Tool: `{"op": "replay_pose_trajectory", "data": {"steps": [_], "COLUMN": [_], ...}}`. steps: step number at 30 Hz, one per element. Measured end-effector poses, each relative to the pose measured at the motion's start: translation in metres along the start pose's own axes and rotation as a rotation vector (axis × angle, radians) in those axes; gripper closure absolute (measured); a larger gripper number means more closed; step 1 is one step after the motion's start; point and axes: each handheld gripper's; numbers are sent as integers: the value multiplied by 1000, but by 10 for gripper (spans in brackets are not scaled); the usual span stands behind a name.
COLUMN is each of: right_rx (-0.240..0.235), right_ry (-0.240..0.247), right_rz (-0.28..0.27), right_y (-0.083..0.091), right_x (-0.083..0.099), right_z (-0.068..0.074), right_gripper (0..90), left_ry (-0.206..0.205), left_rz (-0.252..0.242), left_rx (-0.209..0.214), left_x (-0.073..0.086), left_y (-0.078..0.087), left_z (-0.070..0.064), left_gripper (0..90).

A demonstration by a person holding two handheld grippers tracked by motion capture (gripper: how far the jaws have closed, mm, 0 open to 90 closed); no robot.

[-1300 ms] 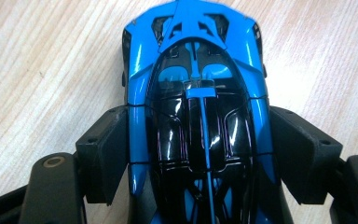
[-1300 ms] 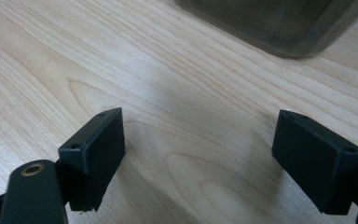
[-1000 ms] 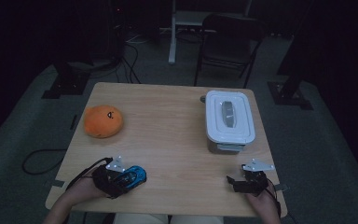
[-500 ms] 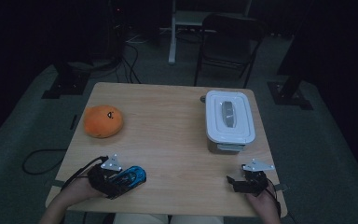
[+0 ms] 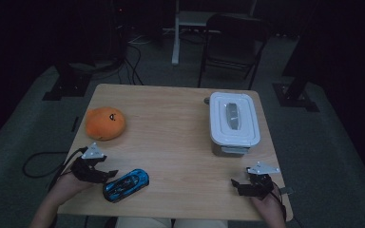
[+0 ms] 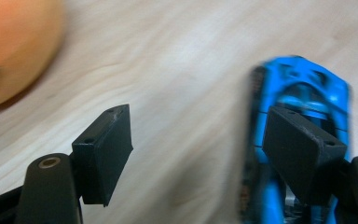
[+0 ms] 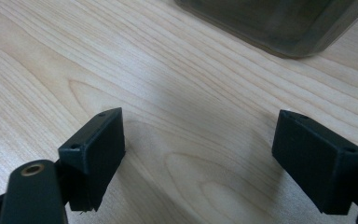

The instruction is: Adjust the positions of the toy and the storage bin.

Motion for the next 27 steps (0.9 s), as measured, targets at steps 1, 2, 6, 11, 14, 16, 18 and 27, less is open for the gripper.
{"op": "replay_pose_trajectory", "data": {"steps": [1,2,6,11,14,16,18,27], "right_rx": [0,0,0,0,0,0,0,2], "right_ry": [0,0,-1,-1,-1,-1,-1,-4], "right_rz": [0,0,0,0,0,0,0,0], "right_y": [0,0,0,0,0,0,0,0], "right_x": [0,0,0,0,0,0,0,0], "right_z": [0,0,0,0,0,0,0,0], "right_gripper": [165,165,165,165,165,166,165,166], "left_ry": [24,40,105,153,165,182,199,241], "left_rz": [-14,-28,-81,-103,-98,-96,-96,-89], "left_rx": [-21,-36,-124,-165,-195,-209,-227,-242], "left_x": [1,3,7,7,5,4,2,-4], "left_y": [1,2,8,12,8,4,0,-15], "left_z": [5,10,33,57,68,75,83,116], "left_gripper": [251,251,252,259,259,259,259,317]}}
Point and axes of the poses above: each handheld gripper's, and its own axes: y roughly backward along the jaws, x roughly out of its underside, z roughly to its left, and after that the axes turned 2 degrees about y, right-handed
